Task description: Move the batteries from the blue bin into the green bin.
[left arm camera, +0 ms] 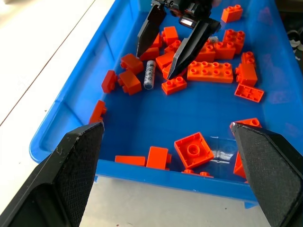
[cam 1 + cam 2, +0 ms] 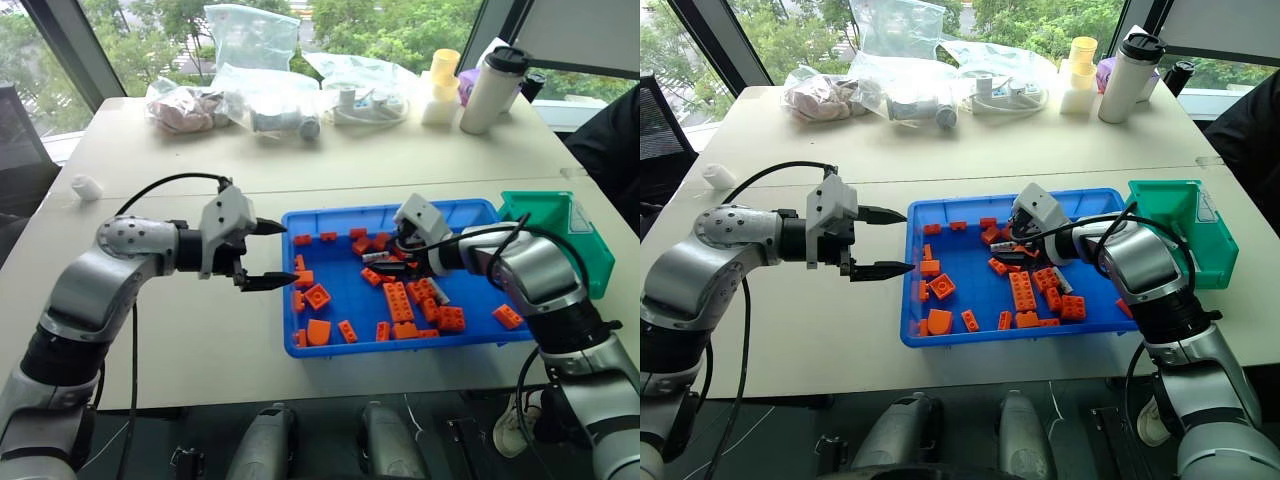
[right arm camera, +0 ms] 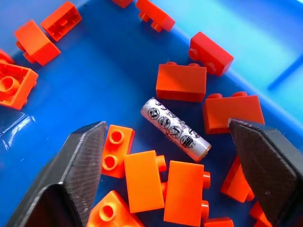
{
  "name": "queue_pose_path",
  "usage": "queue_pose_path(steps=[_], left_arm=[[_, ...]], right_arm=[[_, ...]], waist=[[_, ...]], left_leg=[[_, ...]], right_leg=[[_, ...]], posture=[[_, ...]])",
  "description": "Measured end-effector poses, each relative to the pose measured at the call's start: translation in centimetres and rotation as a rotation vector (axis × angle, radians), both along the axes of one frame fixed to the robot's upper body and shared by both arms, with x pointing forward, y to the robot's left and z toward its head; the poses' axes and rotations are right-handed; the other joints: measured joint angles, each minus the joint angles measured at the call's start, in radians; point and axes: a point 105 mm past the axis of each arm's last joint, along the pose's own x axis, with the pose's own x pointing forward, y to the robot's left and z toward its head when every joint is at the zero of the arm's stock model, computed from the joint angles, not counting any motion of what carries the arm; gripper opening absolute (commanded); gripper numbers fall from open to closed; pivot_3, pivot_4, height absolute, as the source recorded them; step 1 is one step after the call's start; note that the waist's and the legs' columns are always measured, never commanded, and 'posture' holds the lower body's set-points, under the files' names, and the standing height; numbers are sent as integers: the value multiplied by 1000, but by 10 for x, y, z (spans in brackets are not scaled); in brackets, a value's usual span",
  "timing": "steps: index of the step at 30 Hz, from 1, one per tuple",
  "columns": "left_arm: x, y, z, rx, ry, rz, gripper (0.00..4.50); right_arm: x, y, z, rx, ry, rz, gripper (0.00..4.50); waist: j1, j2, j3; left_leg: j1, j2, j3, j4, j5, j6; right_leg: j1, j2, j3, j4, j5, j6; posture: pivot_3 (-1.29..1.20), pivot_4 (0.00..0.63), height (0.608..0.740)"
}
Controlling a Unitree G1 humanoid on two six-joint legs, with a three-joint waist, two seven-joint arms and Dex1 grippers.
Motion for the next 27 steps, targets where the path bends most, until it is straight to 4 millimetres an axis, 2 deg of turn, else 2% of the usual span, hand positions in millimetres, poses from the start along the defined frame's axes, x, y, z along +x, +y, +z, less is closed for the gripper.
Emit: queue_pose_path(steps=[6, 9, 12, 14, 15, 17, 27], left_arm=[[2, 0, 0, -9, -1, 7, 4500], [3, 0, 0, -15, -2, 8, 4500], [5, -2, 2, -18, -12, 5, 4500], [5, -3, 5, -17, -28, 0, 4500], [6, -3, 5, -17, -31, 0, 4500], [6, -3, 5, -16, -32, 3, 4500], [6, -4, 4, -22, -31, 5, 4500]], right_arm=[[4, -1, 0, -29, -18, -5, 3566], [4, -1, -9, -70, -5, -1, 3566], [3, 6, -16, -133, -25, 52, 2671], [3, 10, -18, -154, -38, 80, 1704], [3, 12, -18, -154, -43, 89, 1008], [3, 16, -18, -150, -46, 102, 194], [3, 19, -17, -155, -53, 115, 194]], waist=[[0, 0, 0], [-1, 0, 0], [-2, 0, 0], [-2, -1, -1], [-2, -1, -1], [-2, -1, -1], [-1, -1, -1]], left_leg=[[0, 0, 0, 0, 0, 0], [0, 0, 0, 0, 0, 0], [0, 0, 1, 0, 0, 0], [0, 0, 1, 0, 0, 0], [0, 0, 1, 0, 0, 0], [0, 0, 1, 0, 0, 0], [0, 0, 1, 0, 0, 0]], right_leg=[[0, 0, 0, 0, 0, 0], [0, 0, 0, 0, 0, 0], [0, 0, 0, 0, 0, 0], [0, 0, 0, 0, 0, 0], [0, 0, 0, 0, 0, 0], [0, 0, 0, 0, 0, 0], [0, 0, 0, 0, 0, 0]], posture=[[0, 150, 740], [0, 150, 740], [0, 150, 740], [0, 150, 740], [0, 150, 740], [0, 150, 740], [0, 150, 740]])
